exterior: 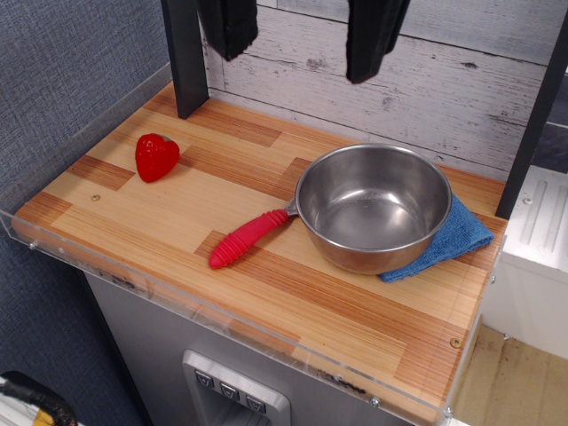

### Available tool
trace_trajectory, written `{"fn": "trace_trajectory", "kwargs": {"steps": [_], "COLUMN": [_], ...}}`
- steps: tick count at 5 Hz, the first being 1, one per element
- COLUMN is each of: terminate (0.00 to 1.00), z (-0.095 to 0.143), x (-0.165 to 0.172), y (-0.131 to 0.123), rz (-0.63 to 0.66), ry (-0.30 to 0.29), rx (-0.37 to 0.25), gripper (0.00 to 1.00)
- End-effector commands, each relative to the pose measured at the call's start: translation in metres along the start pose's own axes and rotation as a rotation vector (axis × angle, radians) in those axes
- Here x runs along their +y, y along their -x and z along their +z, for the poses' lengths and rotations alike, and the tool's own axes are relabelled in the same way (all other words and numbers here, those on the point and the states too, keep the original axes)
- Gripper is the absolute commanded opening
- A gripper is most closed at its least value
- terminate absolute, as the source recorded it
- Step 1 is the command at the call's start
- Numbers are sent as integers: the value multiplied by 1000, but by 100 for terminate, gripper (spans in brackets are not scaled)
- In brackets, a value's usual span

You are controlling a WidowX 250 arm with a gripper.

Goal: Pick the strawberry and put it into the stainless pot.

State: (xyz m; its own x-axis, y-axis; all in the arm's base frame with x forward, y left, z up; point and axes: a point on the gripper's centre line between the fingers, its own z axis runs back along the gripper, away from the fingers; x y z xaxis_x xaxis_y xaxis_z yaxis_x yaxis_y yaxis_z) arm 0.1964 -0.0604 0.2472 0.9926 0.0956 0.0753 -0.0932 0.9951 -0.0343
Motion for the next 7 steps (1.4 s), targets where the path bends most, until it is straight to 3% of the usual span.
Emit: {"fn": "trace_trajectory", "kwargs": {"steps": [1, 5, 7], "terminate": [0, 0, 0], "z": [0, 37, 45], "x": [0, 67, 98], "y": [0, -43, -68], "rz": [0, 287, 475], "ry": [0, 61, 154], "rx": [0, -48, -222], "gripper": [100, 100, 100]}}
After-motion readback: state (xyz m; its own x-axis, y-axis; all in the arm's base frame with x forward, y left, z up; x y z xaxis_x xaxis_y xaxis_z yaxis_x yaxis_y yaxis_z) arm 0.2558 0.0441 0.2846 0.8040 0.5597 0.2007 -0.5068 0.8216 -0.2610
